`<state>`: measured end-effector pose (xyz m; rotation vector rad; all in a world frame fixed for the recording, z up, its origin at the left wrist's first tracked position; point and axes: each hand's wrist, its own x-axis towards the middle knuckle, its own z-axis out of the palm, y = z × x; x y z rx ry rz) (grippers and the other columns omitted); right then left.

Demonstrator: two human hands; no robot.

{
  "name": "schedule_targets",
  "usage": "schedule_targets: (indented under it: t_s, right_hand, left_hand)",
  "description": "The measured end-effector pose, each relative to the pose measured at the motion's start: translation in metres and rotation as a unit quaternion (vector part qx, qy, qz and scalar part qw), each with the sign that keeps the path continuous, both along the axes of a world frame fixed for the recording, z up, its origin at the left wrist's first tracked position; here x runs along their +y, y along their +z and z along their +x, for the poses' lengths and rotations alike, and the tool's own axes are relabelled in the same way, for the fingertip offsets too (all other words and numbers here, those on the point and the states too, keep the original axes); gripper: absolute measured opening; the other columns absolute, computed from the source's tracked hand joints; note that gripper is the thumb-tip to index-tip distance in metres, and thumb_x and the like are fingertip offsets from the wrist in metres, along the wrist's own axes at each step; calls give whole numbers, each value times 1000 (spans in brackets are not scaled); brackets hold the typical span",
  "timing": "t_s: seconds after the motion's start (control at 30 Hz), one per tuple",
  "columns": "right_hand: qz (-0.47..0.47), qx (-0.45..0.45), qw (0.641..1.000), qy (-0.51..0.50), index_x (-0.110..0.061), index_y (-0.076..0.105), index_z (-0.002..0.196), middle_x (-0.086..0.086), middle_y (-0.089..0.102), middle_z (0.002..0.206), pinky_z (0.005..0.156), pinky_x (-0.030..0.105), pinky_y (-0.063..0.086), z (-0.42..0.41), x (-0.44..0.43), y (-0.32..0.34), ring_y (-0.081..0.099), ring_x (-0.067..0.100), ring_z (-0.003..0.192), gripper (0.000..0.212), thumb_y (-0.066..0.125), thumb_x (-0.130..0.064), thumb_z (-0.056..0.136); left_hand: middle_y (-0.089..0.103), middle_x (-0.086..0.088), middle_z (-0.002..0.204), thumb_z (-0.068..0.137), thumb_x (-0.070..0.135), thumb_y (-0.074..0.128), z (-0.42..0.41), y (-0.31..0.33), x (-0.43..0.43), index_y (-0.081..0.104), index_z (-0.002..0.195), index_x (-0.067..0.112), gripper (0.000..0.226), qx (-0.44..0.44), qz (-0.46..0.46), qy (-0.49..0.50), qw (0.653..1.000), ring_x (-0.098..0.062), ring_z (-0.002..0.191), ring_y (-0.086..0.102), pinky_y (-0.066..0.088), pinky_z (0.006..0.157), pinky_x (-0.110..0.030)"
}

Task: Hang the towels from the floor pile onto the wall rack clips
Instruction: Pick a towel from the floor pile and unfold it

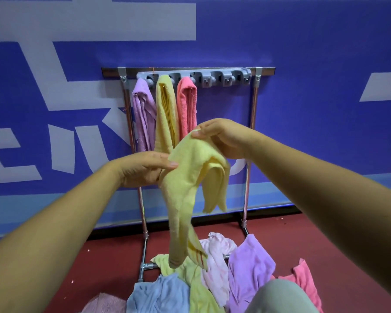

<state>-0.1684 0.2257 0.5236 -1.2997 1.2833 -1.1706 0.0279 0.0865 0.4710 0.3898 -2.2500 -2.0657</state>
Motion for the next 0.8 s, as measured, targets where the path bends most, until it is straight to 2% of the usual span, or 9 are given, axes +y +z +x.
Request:
schedule_targets:
  t_s: [0.1,0.2,0.37,0.5,0.57,0.63,0.7,0.73,0.8]
  right_hand:
    - [8,23,999,-21,-4,53,78,4,63,62,52,22,51,-17,3,-2,63,14,56,19,53,-3,97]
    - [69,58,996,-4,-4,57,94,9,66,80,64,28,56,-28,7,-6,66,21,73,2,58,-4,95]
    - [113,6,990,82,-8,65,98,4,73,84,68,28,58,-32,11,-14,71,16,75,27,42,-19,105]
    - [86,-3,993,84,-3,63,109,4,74,82,68,27,57,-40,5,-13,71,14,72,24,41,-11,104]
    - [62,-3,994,95,-7,69,113,6,74,94,79,32,56,-50,4,-10,70,18,84,34,37,-13,104]
    - [47,-13,994,95,-9,72,112,9,73,99,84,37,52,-60,3,-11,69,22,89,35,40,-16,102]
    - [30,-35,997,62,-4,69,108,9,72,92,77,35,55,-71,0,-12,69,22,81,25,51,-16,95]
    - [21,-41,998,47,-4,66,103,9,71,87,72,33,56,-77,-1,-13,68,21,76,21,55,-16,91]
    - [24,-35,999,32,-6,62,93,8,68,81,66,31,56,-87,-2,-13,67,20,70,12,60,-15,85]
  left_hand:
    - [68,-14,118,65,32,89,-1,-5,2,69,116,3,63,10,42,2,999,-23,107,67,53,88,-31]
    - [61,-17,128,84,20,69,-7,-1,1,58,133,5,53,53,67,19,996,-28,115,60,50,96,-38]
    - [72,-8,101,85,18,59,-26,14,8,72,115,13,33,70,61,32,995,-20,88,69,57,81,-32]
    - [53,-26,130,81,25,70,-43,17,0,57,133,3,58,39,39,36,998,-38,115,49,36,104,-50]
    - [45,-33,134,74,35,77,-47,18,-5,56,134,3,71,3,14,36,999,-41,115,41,33,97,-47]
    - [51,-41,120,64,40,84,-51,20,-12,64,120,-3,74,-35,4,45,998,-40,103,50,40,89,-40]
    - [61,-26,89,58,38,86,-57,23,-16,68,103,-1,62,-20,1,47,999,-31,79,56,46,72,-30]
    - [60,-22,91,61,35,84,-61,24,-16,66,106,-1,60,2,1,38,999,-31,81,54,45,72,-30]
    - [56,-22,116,75,24,73,-68,26,-16,65,123,3,53,37,12,24,999,-34,102,50,43,83,-36]
